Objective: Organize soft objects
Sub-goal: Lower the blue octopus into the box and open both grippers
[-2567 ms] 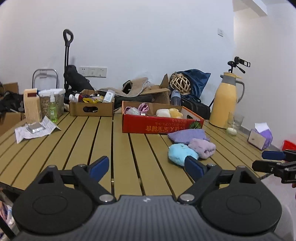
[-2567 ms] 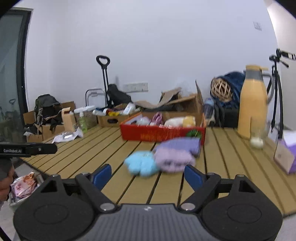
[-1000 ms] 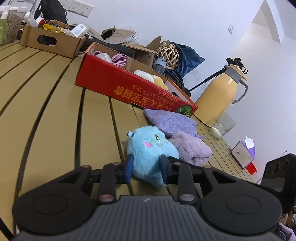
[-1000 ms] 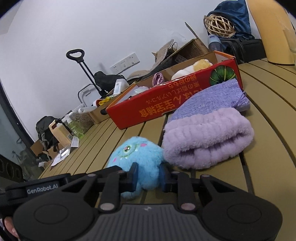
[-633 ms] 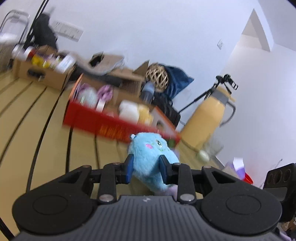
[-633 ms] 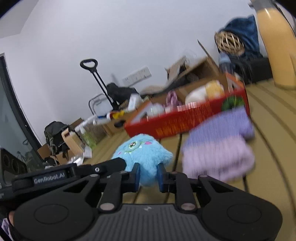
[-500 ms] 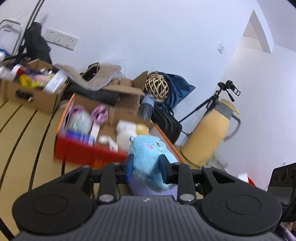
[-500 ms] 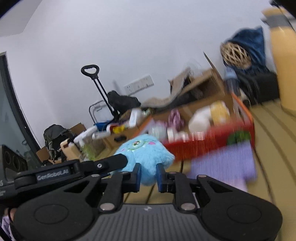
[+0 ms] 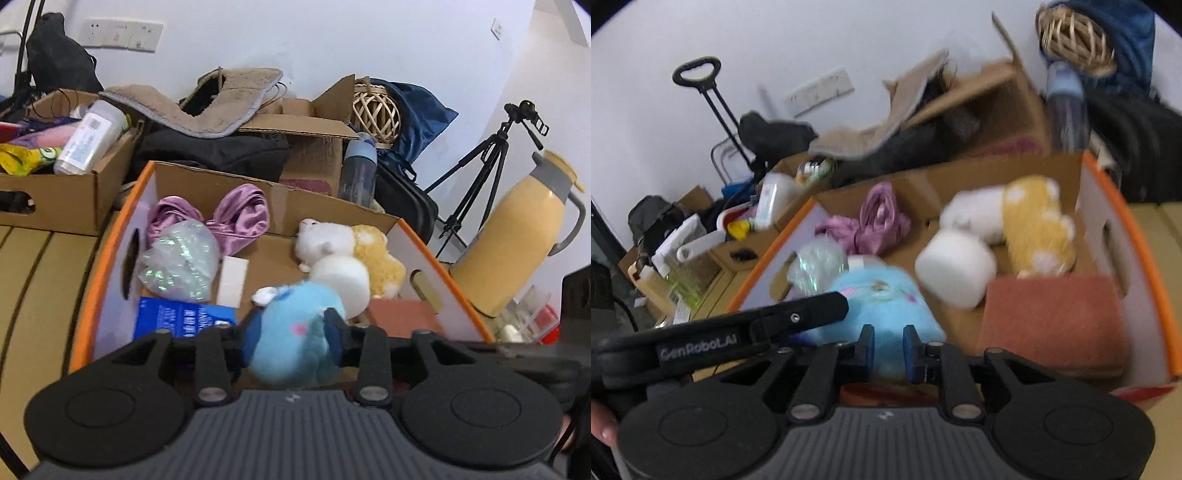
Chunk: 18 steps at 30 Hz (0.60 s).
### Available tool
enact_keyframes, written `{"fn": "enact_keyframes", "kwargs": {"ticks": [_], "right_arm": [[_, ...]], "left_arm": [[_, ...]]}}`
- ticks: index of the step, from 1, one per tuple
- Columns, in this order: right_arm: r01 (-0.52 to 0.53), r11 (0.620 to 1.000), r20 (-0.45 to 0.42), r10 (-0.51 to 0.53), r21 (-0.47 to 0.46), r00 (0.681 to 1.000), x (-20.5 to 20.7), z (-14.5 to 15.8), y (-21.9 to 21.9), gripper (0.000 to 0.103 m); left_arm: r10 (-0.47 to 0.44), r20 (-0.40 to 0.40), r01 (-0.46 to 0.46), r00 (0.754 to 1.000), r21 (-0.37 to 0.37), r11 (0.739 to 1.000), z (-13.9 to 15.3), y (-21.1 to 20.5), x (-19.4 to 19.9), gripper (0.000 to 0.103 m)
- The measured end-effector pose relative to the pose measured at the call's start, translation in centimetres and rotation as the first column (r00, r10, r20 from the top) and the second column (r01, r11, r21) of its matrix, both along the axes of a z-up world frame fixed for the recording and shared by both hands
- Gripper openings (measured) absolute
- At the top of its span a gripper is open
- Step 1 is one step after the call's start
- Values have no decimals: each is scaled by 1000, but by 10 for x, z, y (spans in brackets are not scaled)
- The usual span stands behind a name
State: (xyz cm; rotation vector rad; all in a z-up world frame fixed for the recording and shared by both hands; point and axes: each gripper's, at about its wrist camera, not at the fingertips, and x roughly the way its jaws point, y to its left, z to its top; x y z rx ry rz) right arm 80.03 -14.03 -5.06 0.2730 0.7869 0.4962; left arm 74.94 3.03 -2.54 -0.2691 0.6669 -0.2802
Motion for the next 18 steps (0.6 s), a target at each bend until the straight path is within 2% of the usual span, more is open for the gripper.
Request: {"fn": "enact_keyframes", "kwargs": {"ticks": [5, 9, 13, 16, 18], "right_arm": [[11, 1000, 26, -12, 27, 1000, -4, 5, -8, 21], [25, 1000, 77, -27, 16, 997, -24, 31, -18, 25], [36, 999, 142, -32, -26, 989, -61, 66, -33, 31], [45, 997, 198, -33, -58, 980, -98, 92, -45, 35], [48, 997, 225, -32, -66, 974, -124, 107, -53, 35]], "left_arm": [[-10, 58, 9, 998, 25, 1000, 21, 5, -12, 43], [-8, 104, 4, 995, 33, 999, 47, 9, -39, 46], [-26, 163, 14, 986, 75, 997, 70, 9, -86, 52], [-27, 207, -1, 978, 131, 991, 85, 4, -128, 53], [-25, 237, -6, 971, 133, 991, 97, 2, -161, 56]]}}
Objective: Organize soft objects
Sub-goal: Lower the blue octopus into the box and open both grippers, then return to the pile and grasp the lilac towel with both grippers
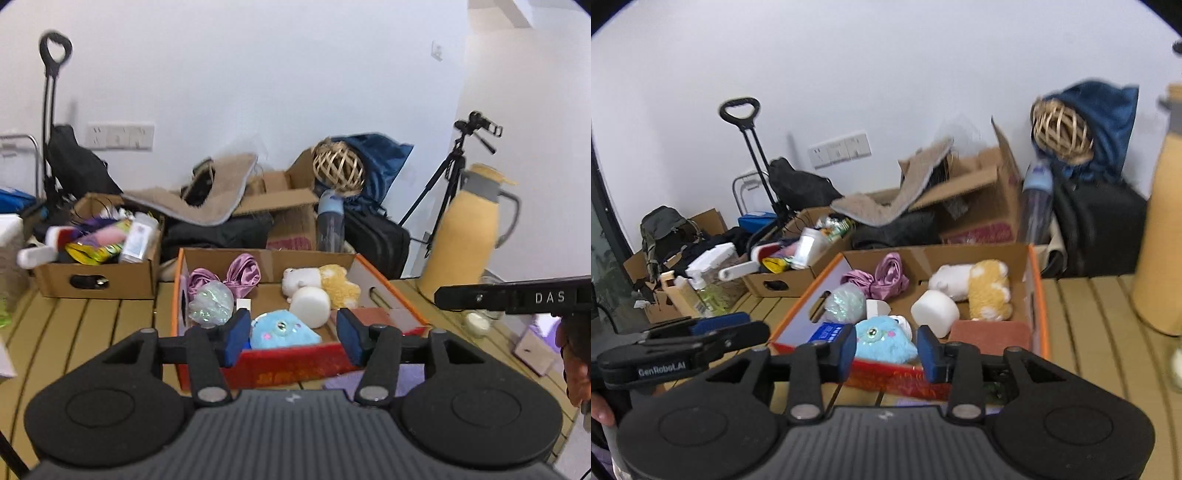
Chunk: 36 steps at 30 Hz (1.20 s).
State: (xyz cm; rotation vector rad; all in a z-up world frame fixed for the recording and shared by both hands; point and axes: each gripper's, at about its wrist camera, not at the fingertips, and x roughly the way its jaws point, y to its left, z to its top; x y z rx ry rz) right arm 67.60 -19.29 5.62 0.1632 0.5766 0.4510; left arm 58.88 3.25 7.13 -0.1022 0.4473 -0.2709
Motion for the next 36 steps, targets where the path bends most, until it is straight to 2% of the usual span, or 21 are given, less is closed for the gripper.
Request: {"fn": "enact_keyframes", "kwargs": {"ticks": [2, 3, 4, 6, 13, 15, 18, 22, 25, 30, 36], "right_arm": [[2, 1000, 25, -2, 5, 1000, -28, 11, -8, 37], [-1, 1000, 45, 0, 13, 999, -44, 15, -12, 43], [-5, 1000, 67, 4, 19, 998, -60, 17, -15, 53], [-13, 999, 105, 9, 33, 994, -95, 13, -21, 63], [15, 1000, 127, -18, 25, 992, -198, -28, -29, 63], [20, 1000, 145, -20, 0, 989, -224, -39, -28, 68], [19, 1000, 148, -17, -11, 989, -260, -56, -27, 69], [45, 998, 112, -50, 48, 993, -292, -76, -31, 69], [45, 998, 93, -48, 35, 995, -298, -84, -33, 70], [95, 994, 80, -99, 62, 992, -282, -91, -40, 70], [117, 991, 24, -119, 63, 993, -232, -110, -38, 69]], "left_arm": [[-4, 45, 3, 999, 10, 1000, 8, -2, -34, 63], [-3, 74, 1, 997, 22, 1000, 9, -4, -52, 67], [-7, 103, 3, 995, 35, 999, 9, -5, -72, 72], [-28, 146, 20, 989, 59, 998, 4, -10, -108, 76], [-33, 180, 4, 983, 157, 988, -32, -27, -199, 88], [-31, 171, 6, 985, 145, 989, -42, -25, -215, 88], [8, 141, -23, 990, 103, 994, -56, -22, -230, 88], [36, 101, -41, 994, 47, 998, -68, -17, -238, 88], [29, 94, -34, 995, 52, 998, -69, -19, -232, 88], [18, 51, -19, 999, 14, 1000, -77, -28, -207, 88], [-8, -40, 7, 999, -29, 1000, -93, -50, -149, 87]]}}
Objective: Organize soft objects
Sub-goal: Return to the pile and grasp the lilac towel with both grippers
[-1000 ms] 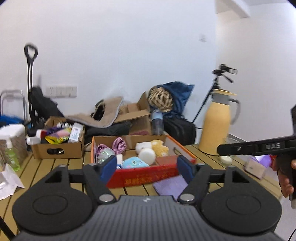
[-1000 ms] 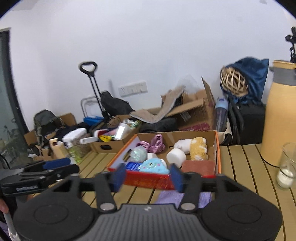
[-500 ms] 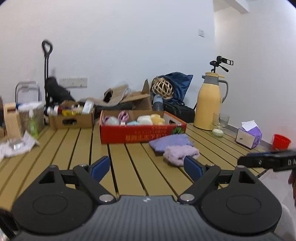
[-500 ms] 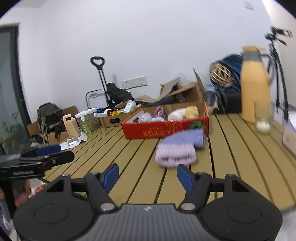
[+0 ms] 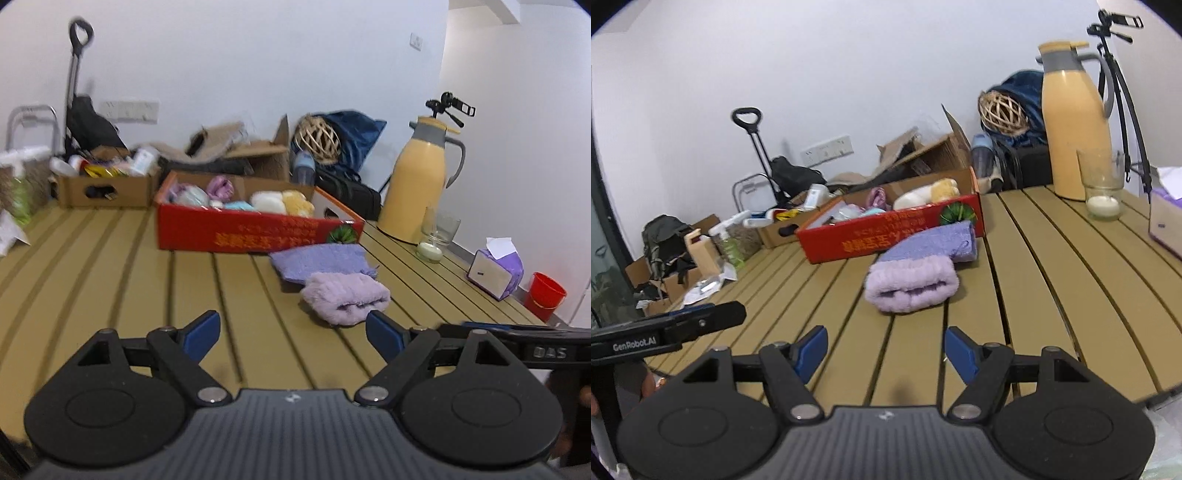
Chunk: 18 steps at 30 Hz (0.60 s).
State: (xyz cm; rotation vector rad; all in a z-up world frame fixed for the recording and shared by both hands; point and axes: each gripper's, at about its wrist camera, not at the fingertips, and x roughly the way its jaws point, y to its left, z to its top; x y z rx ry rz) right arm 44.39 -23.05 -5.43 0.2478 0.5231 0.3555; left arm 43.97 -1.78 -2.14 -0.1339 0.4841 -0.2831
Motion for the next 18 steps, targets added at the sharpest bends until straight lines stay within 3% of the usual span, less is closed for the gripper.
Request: {"fn": "enact_keyframes", "kwargs": {"ticks": [3, 6, 8, 10, 14, 18], "right_arm": [[16, 1000, -1, -16, 15, 1000, 36, -4, -1, 69], [38, 999, -3, -38, 35, 999, 78, -8, -3, 67], [59, 997, -4, -59, 43, 998, 107, -14, -3, 62], [76, 996, -13, -75, 49, 997, 130, -24, -2, 49], [64, 993, -99, -54, 96, 994, 146, -50, -4, 35], [32, 997, -83, -26, 67, 996, 141, -50, 3, 29]], "left_arm": [[-26, -43, 24, 999, -39, 999, -6, -15, 38, 79], [-31, -131, 20, 991, -90, 996, -18, -30, 85, 61], [-41, -178, 20, 983, -121, 992, -29, -37, 111, 49], [-61, -207, 25, 976, -172, 985, -43, -39, 126, 38], [-88, -218, 34, 972, -241, 970, -60, -28, 133, 31], [-103, -216, 42, 971, -268, 962, -61, -24, 135, 30]]}}
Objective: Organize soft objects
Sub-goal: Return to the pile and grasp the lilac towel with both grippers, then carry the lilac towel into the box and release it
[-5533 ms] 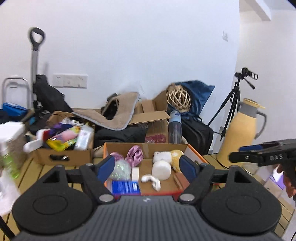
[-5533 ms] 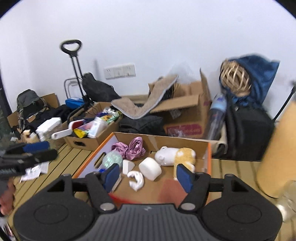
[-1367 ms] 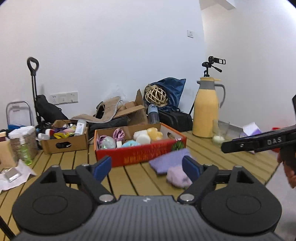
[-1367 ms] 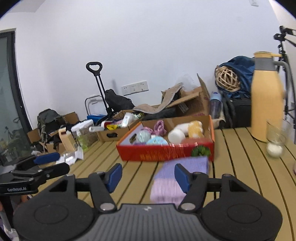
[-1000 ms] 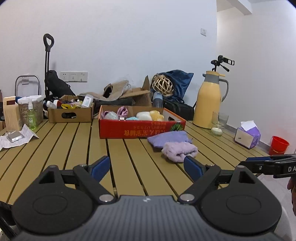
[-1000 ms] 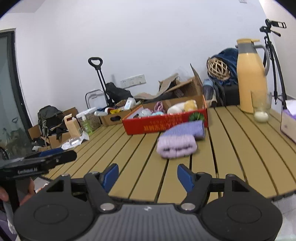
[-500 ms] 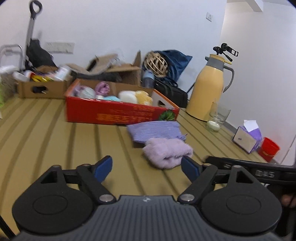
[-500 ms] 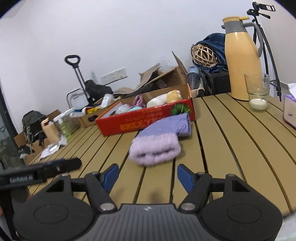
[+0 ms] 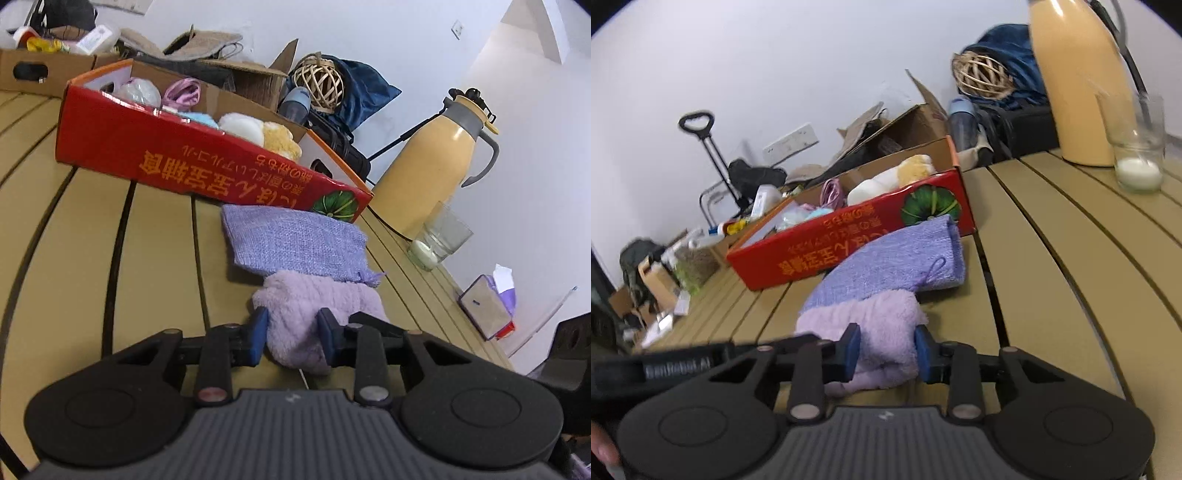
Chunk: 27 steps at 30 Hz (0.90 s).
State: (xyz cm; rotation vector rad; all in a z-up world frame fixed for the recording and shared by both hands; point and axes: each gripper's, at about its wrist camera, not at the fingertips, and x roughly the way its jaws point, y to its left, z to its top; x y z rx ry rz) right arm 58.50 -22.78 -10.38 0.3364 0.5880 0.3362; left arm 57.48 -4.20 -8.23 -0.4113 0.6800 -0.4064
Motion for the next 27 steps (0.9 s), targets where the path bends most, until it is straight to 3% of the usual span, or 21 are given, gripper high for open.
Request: {"fn": "enact_keyframes", "kwargs": {"ticks": [6, 14, 17, 24, 27], "right_arm": [[-7, 1000, -9, 7, 22, 1000, 3, -2, -2, 21], [-6, 1000, 41, 7, -8, 999, -7, 4, 6, 16], [-9, 1000, 50, 9, 1, 999, -22, 13, 10, 15], [-77, 997, 164, 71, 30, 984, -119, 51, 24, 15], [-98, 995, 197, 92, 24, 976, -149, 66, 31, 15]], "left_arm": [[-1, 7, 1, 1000, 4, 1000, 1, -4, 1, 27], [12, 30, -13, 999, 33, 999, 7, -5, -10, 20], [19, 51, -20, 999, 17, 1000, 23, 2, -45, 20], [47, 142, -48, 989, 8, 999, 63, 23, -150, 20], [54, 180, -57, 982, 12, 998, 75, 26, -174, 20]]}}
